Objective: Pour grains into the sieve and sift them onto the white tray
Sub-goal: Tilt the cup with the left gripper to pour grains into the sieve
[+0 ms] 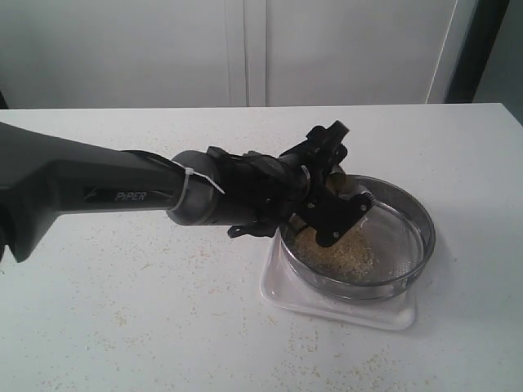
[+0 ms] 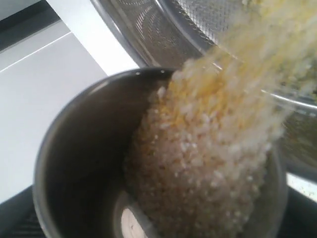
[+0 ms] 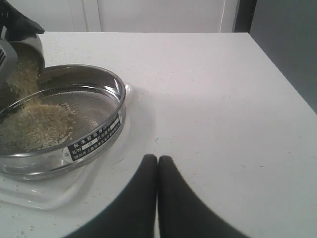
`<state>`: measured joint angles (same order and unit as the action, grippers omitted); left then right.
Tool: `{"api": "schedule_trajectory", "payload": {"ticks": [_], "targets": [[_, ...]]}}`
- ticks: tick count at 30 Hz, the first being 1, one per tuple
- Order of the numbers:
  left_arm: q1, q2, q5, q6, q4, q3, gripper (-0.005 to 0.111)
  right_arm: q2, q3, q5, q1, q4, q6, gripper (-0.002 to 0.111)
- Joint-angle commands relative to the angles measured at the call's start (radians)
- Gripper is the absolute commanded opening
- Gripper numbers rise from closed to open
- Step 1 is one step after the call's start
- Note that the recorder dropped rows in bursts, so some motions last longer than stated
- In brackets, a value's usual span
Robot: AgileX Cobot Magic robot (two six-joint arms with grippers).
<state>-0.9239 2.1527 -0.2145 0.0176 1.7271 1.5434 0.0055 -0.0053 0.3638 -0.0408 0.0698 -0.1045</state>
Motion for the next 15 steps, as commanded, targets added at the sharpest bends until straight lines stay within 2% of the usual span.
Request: {"api": "schedule_trajectory", "payload": {"ticks": [1,9,15], "targets": [[-0.007,-0.011,-0.004,0.025,0.017,0.006,0.000,-0.006,0.005,-0.016,0.008,0.005,-0.004,0.000],[-0.011,-0.011,-0.004,0.073,0.017,0.017,0.000,-0.006,0.005,-0.016,0.008,0.005,-0.004,0.000],[-0.041,-0.011,-0.019,0.071,0.017,0.065,0.000,-0.006,0.005,-0.016,0.008,0.005,-0.004,0.000]]}}
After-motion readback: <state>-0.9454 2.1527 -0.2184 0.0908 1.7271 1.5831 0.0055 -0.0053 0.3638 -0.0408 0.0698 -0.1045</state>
